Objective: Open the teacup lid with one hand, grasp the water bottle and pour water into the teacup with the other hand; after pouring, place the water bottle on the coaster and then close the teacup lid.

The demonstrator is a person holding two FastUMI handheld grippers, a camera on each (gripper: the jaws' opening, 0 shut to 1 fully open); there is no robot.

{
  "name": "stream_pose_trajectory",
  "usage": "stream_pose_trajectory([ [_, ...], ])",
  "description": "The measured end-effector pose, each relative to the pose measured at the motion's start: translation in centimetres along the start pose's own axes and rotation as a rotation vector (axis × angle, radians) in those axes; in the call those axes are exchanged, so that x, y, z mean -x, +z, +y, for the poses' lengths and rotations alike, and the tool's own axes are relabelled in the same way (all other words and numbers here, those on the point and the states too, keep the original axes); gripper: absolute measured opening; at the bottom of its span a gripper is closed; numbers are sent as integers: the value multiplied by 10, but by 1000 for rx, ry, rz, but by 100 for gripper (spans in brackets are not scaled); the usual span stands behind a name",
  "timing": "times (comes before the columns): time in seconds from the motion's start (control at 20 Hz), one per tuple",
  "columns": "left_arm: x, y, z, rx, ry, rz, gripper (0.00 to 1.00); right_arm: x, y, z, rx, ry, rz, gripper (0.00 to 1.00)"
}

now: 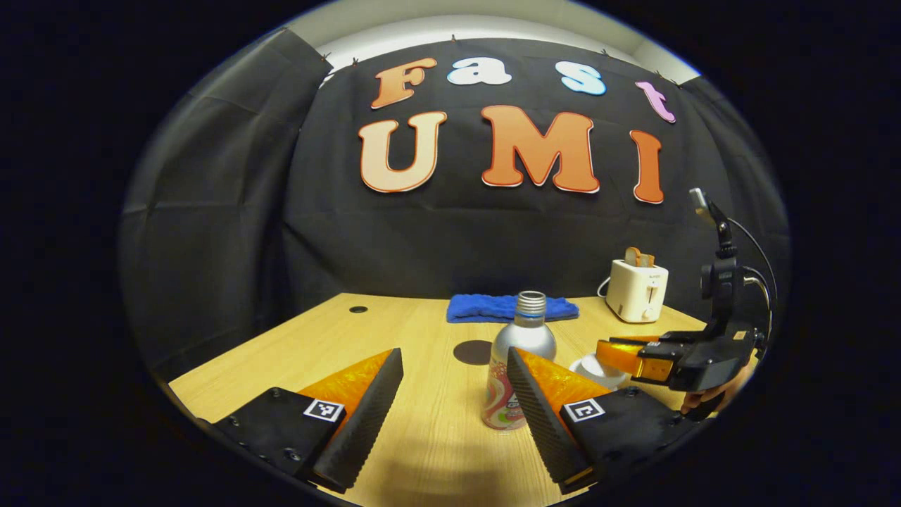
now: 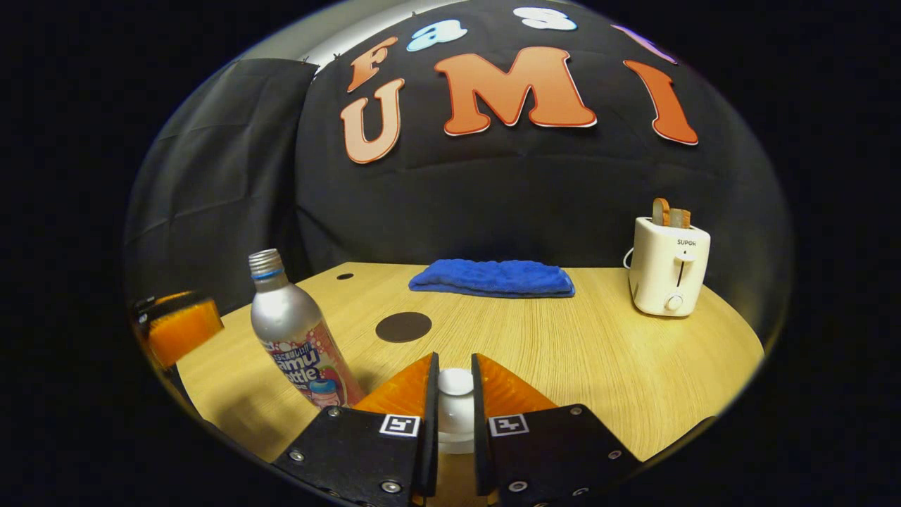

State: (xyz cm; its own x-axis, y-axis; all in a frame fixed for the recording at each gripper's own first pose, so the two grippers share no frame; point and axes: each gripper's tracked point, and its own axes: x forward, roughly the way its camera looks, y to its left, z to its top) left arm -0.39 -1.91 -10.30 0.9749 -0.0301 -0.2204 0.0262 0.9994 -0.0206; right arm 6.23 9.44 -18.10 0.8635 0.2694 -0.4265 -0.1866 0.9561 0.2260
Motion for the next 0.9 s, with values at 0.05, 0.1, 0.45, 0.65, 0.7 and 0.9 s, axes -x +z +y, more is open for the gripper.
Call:
stream_pose_trajectory([
  [0.05,-1,-1,-5,2,-12,1,97,4,4,-2,1,-1,-9,22],
  [0.1,-2,-1,-9,4,-25,5,98,7,6,-5,3,-7,-18,21],
  [0.45,-13,-22,-44,23,-115,64,97,34,27,-27,8,-43,-72,22],
  [0.65,-27,-35,-55,23,-123,105,97,48,29,-42,3,-71,-85,21],
  [0.7,-31,-38,-54,25,-124,110,97,52,28,-45,6,-78,-85,21],
  [0.9,-52,-54,-57,26,-115,156,94,64,30,-63,1,-114,-97,21],
])
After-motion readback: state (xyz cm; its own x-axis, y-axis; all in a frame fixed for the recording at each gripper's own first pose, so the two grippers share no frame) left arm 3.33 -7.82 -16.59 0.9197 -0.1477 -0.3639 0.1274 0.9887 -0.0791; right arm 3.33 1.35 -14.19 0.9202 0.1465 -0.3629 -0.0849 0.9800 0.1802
